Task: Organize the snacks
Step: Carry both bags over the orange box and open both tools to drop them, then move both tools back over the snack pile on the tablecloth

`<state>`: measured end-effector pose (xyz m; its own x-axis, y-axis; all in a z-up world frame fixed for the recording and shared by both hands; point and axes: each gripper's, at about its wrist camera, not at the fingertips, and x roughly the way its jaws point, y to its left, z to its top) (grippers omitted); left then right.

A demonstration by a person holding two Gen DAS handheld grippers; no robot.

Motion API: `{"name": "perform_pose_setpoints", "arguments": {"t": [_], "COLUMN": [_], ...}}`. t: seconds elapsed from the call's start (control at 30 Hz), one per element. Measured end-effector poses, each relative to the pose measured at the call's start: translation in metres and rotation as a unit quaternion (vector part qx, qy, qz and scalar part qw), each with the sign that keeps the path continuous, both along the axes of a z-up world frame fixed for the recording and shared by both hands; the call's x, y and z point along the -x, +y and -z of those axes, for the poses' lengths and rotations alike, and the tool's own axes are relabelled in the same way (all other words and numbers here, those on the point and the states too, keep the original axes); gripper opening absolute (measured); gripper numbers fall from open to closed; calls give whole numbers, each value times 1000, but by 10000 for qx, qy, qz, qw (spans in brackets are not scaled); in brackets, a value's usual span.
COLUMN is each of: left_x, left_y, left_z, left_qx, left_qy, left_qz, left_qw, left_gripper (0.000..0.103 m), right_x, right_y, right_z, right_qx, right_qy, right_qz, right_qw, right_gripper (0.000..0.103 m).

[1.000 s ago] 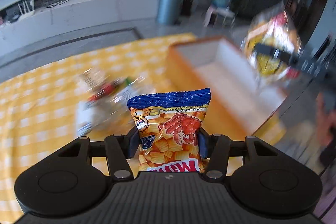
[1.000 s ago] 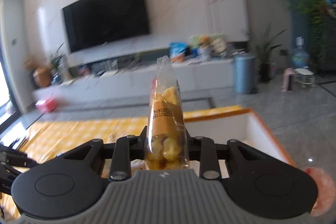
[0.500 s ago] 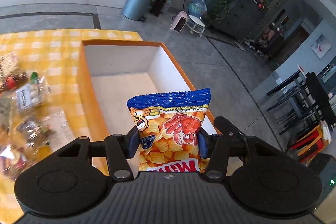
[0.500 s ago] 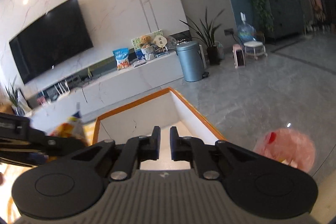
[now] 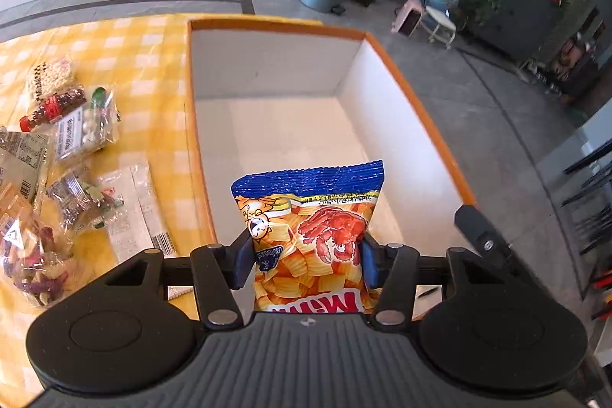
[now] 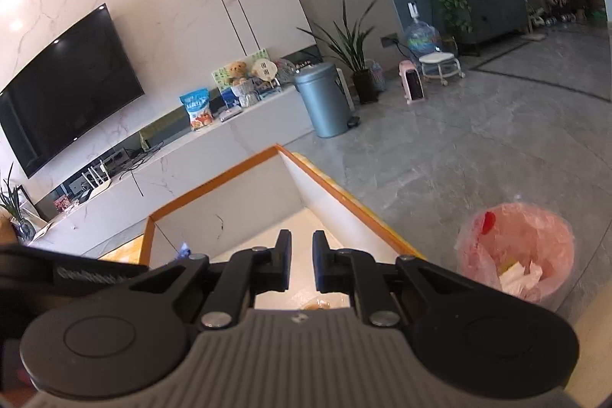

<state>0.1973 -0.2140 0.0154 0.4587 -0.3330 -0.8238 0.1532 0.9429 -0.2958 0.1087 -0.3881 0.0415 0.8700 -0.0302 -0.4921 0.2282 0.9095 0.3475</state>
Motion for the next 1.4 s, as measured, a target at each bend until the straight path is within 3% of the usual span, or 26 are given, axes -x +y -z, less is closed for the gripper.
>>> {"name": "perform_pose_setpoints", "arguments": {"t": [0.2, 0.33, 0.4, 0.47, 0.6, 0.63, 0.67, 0.7, 0.77, 0.87, 0.97, 1.03, 1.1, 1.23, 1.27, 1.3, 1.4], "left_x": [9, 10, 11, 13, 21, 24, 27, 30, 34, 41, 38, 29, 23, 18, 17, 15, 14], "left_y": [-9, -13, -10, -7, 3, 7, 9, 11, 12, 8, 0, 2, 6, 12, 16, 19, 28], "left_z": [5, 3, 0, -5, -21, -25, -27, -28, -27, -22, -9, 4, 12, 26, 27, 29, 30], "left_qx": [-206, -198, -109, -105, -151, -148, -183, -299, -717, -1290, -1550, -1411, -1242, -1161, -1059, -1067, -955], "left_qy": [-200, -223, -222, -368, -637, -677, -718, -727, -615, -720, -548, -190, 77, 242, 277, 336, 289], "left_qz": [92, 207, 297, 250, 245, 232, 236, 255, 228, 243, 361, 282, 151, 149, 140, 90, 104], "left_qw": [9995, 9993, 9993, 9990, 9976, 9973, 9970, 9966, 9953, 9887, 9857, 9894, 9921, 9928, 9939, 9937, 9950], "left_gripper": [62, 77, 80, 91, 92, 92, 92, 92, 92, 92, 92, 91, 84, 67, 63, 50, 46], "right_x": [-2, -11, -11, -10, -9, -6, -2, 4, 14, 12, 3, -5, -13, -30, -30, -30, -25], "right_y": [-5, -6, -6, -9, -11, -11, -12, -13, -16, -20, -33, -45, -49, -37, -36, -36, -31], "right_z": [4, 10, 11, 10, 9, 5, 0, -6, -16, -15, -1, 9, 17, 22, 24, 24, 25], "right_qx": [1, -69, -55, -57, -37, 7, 70, 158, 494, 952, 650, 45, -299, 183, 199, 247, 422], "right_qy": [62, 136, 161, 152, 77, -25, -203, -413, -695, -269, 147, 238, 364, 865, 947, 1025, 1199], "right_qz": [87, -28, 24, 97, 159, 238, 380, 551, 977, 1394, 1371, 1202, 987, 724, 741, 742, 585], "right_qw": [9999, 9999, 9999, 9998, 9998, 9997, 9990, 9975, 9916, 9853, 9883, 9925, 9940, 9934, 9925, 9917, 9902], "right_gripper": [10, 15, 27, 33, 36, 40, 50, 58, 62, 62, 62, 60, 46, 41, 35, 25, 21]}}
